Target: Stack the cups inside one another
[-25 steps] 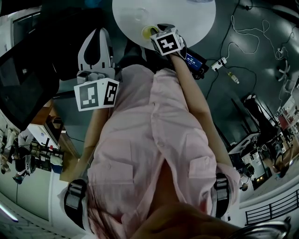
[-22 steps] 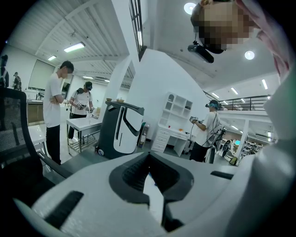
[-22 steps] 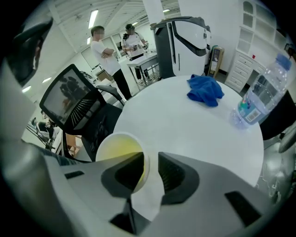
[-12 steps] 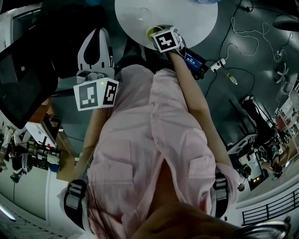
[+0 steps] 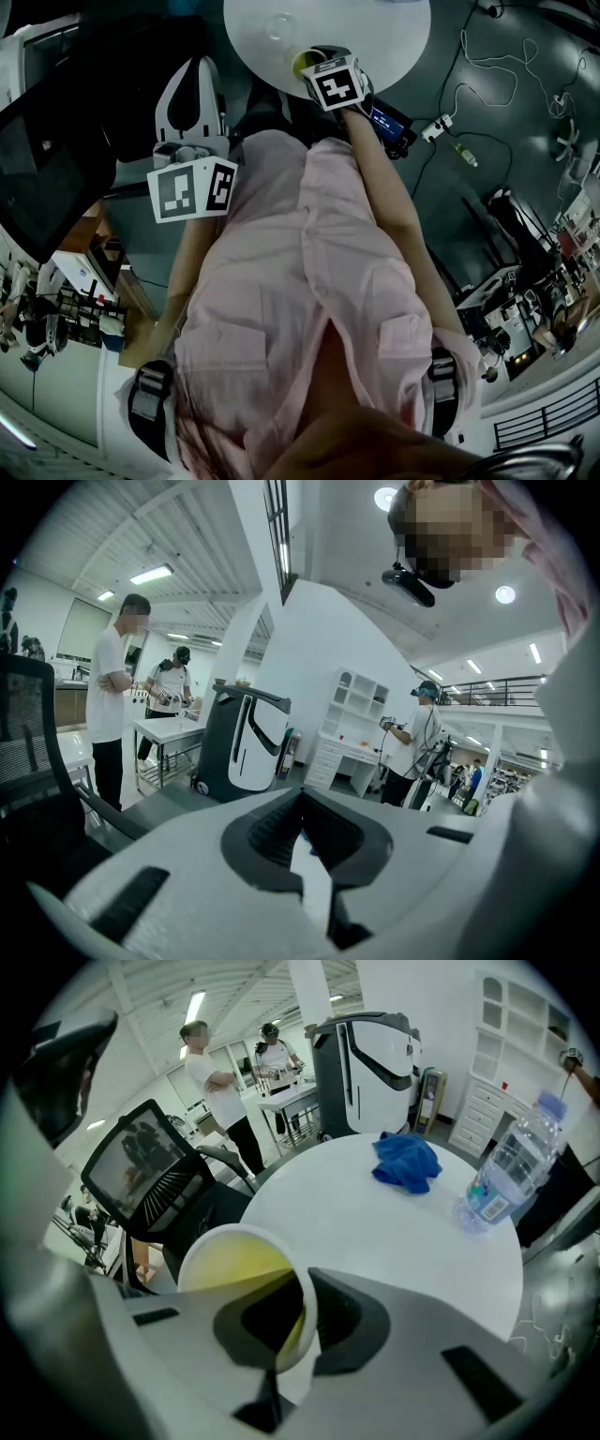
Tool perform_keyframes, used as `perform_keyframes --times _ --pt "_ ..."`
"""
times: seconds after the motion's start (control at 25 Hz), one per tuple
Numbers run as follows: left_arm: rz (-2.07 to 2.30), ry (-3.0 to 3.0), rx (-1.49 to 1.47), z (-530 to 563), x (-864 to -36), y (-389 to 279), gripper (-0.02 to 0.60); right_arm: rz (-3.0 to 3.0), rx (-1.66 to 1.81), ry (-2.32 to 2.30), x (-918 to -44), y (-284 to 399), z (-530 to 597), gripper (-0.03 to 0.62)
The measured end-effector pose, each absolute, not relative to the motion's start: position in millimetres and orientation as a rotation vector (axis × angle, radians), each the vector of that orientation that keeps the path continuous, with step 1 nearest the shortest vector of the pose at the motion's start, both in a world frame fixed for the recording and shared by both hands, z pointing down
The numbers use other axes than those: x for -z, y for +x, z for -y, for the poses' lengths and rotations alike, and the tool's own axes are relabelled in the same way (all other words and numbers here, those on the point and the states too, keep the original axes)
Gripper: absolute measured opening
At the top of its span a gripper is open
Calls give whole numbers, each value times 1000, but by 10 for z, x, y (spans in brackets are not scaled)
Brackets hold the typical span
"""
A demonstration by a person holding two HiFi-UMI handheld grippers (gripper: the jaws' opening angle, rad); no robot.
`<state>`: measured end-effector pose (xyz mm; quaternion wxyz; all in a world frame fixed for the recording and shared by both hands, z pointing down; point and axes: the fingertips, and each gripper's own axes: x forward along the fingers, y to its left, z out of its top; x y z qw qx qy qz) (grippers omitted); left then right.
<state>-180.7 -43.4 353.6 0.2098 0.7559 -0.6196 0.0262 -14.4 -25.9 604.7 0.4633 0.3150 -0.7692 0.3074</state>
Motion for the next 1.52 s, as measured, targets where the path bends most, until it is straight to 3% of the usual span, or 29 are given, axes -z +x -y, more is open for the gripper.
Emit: perform_keyframes --times 1.52 --pt "1703 2213 -22 302 -3287 -1403 15 2213 -629 1173 -4796 237 630 37"
